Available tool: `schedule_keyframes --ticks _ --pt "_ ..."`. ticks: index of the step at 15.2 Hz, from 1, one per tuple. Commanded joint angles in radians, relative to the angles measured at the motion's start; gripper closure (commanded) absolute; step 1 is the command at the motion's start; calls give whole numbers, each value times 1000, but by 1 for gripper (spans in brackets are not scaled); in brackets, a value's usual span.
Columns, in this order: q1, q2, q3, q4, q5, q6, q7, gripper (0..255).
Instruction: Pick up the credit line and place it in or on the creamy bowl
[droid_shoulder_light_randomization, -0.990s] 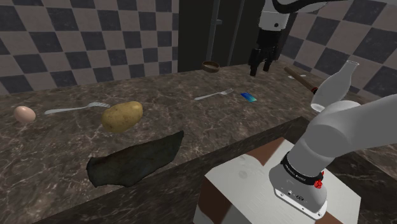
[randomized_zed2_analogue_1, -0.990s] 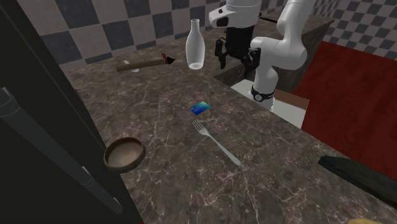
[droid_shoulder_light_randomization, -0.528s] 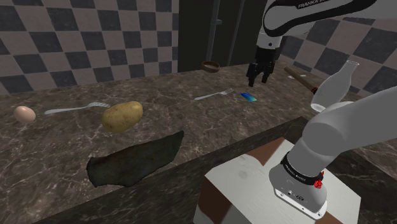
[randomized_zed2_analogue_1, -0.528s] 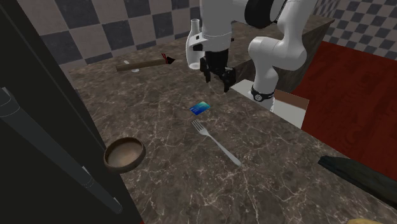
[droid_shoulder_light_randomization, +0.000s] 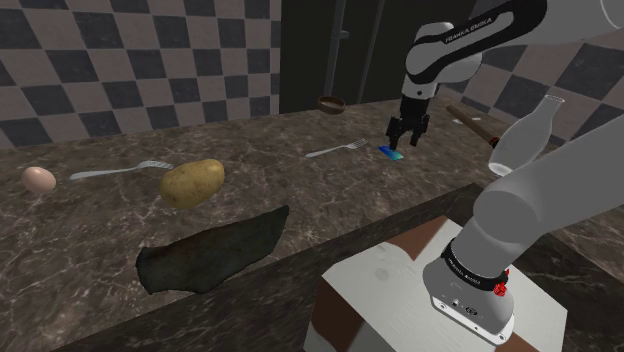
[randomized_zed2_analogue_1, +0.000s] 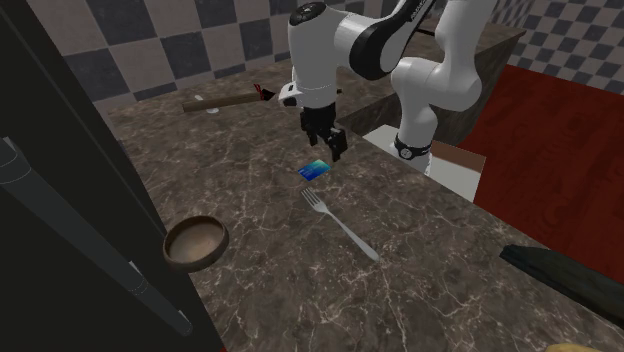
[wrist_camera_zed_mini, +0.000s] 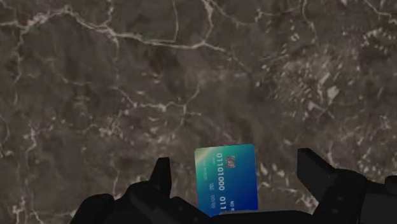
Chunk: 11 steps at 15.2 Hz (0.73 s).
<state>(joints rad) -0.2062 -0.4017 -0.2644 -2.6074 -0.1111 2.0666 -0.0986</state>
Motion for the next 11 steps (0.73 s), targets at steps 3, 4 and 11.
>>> schedule_keyframes --ticks 3,4,11 --pt "-1 30 -8 -36 -1 66 -3 0" --pt "-1 37 -9 -45 -1 82 -4 0" --pt "0 49 -12 -59 0 108 -5 0"
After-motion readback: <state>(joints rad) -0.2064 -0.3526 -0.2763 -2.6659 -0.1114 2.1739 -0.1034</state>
